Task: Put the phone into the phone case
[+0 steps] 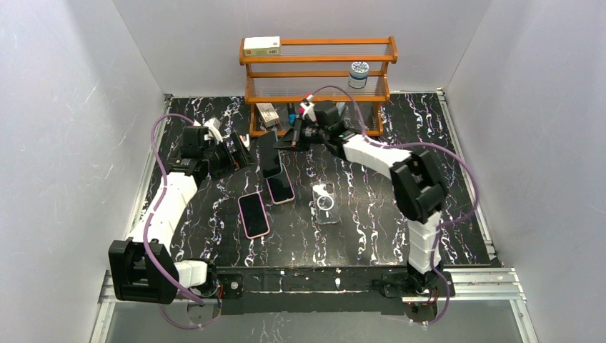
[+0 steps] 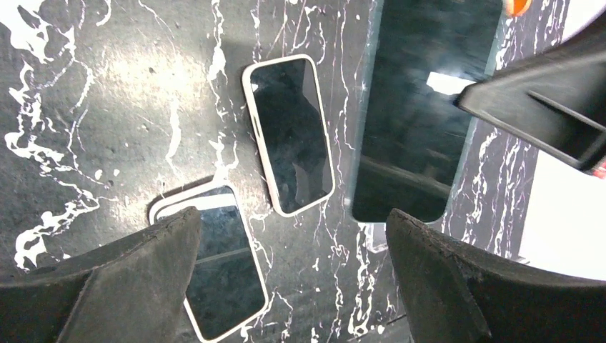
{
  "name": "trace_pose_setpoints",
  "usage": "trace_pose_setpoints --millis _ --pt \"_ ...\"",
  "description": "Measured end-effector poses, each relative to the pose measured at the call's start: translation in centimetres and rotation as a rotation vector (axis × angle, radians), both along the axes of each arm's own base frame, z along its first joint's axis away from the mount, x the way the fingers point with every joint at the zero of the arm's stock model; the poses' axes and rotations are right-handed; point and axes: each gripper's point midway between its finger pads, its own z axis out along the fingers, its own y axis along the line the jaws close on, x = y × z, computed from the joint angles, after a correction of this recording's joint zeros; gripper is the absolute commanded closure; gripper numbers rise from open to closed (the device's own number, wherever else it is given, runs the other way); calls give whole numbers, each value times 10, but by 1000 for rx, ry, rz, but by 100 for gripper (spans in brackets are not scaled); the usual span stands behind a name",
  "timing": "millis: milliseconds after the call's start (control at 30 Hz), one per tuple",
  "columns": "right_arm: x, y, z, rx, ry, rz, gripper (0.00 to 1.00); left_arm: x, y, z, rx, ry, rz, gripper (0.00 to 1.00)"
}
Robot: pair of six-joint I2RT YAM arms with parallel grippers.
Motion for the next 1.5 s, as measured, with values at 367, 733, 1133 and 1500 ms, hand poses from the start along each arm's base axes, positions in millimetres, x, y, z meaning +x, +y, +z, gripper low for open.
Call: trace_pose_setpoints --millis 367,733,1133,1500 --pt "-80 -89 15 -151 -63 14 99 -20 -11 17 -42 -22 -67 15" --pt "-110 -152 -48 -403 30 30 99 -50 -81 5 -85 5 -207 30" --pt "-100 -187 -84 -424 117 -4 99 -54 -153 -47 -96 77 -254 38" --pt "-107 -181 -109 -372 157 33 99 -52 -197 -103 -91 140 -284 47"
